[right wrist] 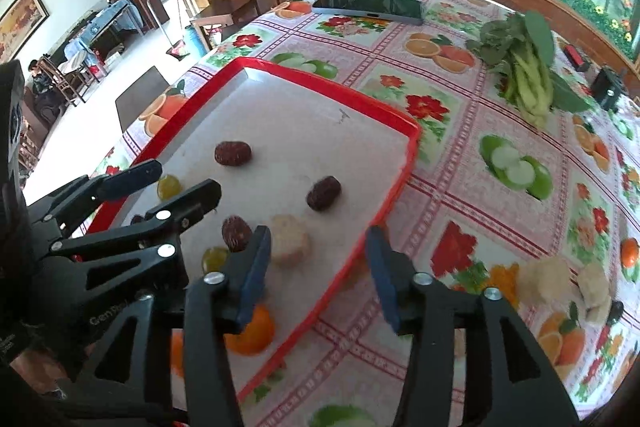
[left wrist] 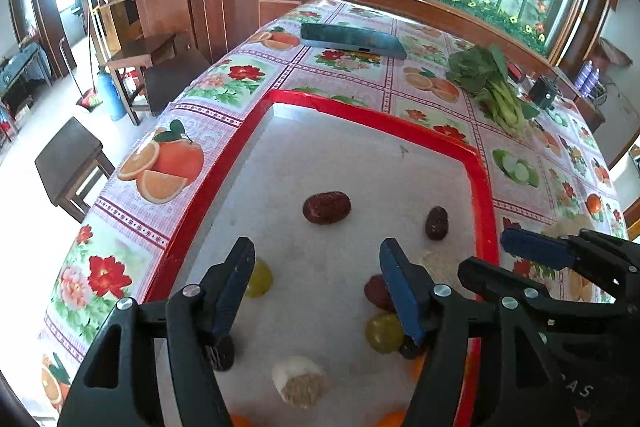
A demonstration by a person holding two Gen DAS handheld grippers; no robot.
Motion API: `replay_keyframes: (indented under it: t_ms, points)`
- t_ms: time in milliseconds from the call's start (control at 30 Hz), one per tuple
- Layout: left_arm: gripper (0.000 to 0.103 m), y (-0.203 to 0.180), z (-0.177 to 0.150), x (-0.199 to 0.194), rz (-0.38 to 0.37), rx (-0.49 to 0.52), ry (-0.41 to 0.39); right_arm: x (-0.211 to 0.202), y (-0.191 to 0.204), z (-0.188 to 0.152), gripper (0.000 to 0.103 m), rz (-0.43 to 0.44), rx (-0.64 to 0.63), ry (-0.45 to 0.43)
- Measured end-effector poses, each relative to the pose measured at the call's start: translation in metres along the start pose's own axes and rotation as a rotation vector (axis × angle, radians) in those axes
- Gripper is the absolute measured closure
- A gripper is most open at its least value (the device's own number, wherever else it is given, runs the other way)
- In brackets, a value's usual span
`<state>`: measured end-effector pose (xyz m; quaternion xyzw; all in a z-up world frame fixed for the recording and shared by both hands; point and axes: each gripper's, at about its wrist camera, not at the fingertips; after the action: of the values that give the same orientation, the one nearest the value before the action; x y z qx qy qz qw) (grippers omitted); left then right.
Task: Organize fruits
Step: 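Move both open tools back over the fruit on the table, then grasp a beige disc with the left tool while the right tool grasps a dark round fruit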
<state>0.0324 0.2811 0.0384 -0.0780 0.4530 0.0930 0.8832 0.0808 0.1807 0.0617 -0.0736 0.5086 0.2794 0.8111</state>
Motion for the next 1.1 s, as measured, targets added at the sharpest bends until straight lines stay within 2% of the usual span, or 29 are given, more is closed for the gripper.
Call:
replay_keyframes:
  t_ms: [100, 300, 567, 733, 933, 1100]
  points:
    - [0.038, -0.007, -0.003, -0.007, -0.003, 0.005, -0.009, -0.011, -0.007, -0.01, 0.041, 0.002, 0.017, -0.008]
    - [0.038, -0.032, -0.01, -0.021, -0.01, 0.034, -0.036, -0.028, -0.024, -0.035, 0.04, -0.002, 0.035, -0.002]
    - [0.035, -0.08, -0.022, -0.03, -0.063, 0.079, -0.03, -0.047, -0.061, -0.075, 0.037, -0.018, 0.094, 0.019]
    - [0.034, -0.12, -0.031, -0.027, -0.101, 0.144, 0.003, -0.062, -0.102, -0.106, 0.036, -0.043, 0.158, 0.02]
    - [0.034, -0.167, -0.032, -0.017, -0.154, 0.191, 0.045, -0.085, -0.177, -0.141, 0.036, -0.121, 0.287, 0.009]
    - [0.034, -0.197, -0.026, -0.001, -0.154, 0.209, 0.065, -0.098, -0.231, -0.165, 0.035, -0.153, 0.398, 0.005]
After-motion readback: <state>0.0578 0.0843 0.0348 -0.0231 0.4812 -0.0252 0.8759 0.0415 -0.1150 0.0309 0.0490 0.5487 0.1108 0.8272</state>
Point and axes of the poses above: each gripper's, at about its wrist camera, not at the fingertips, and x roughly the way its jaws point, y to its left, z to its top, and after that the axes turned 4 degrees about x, right-handed
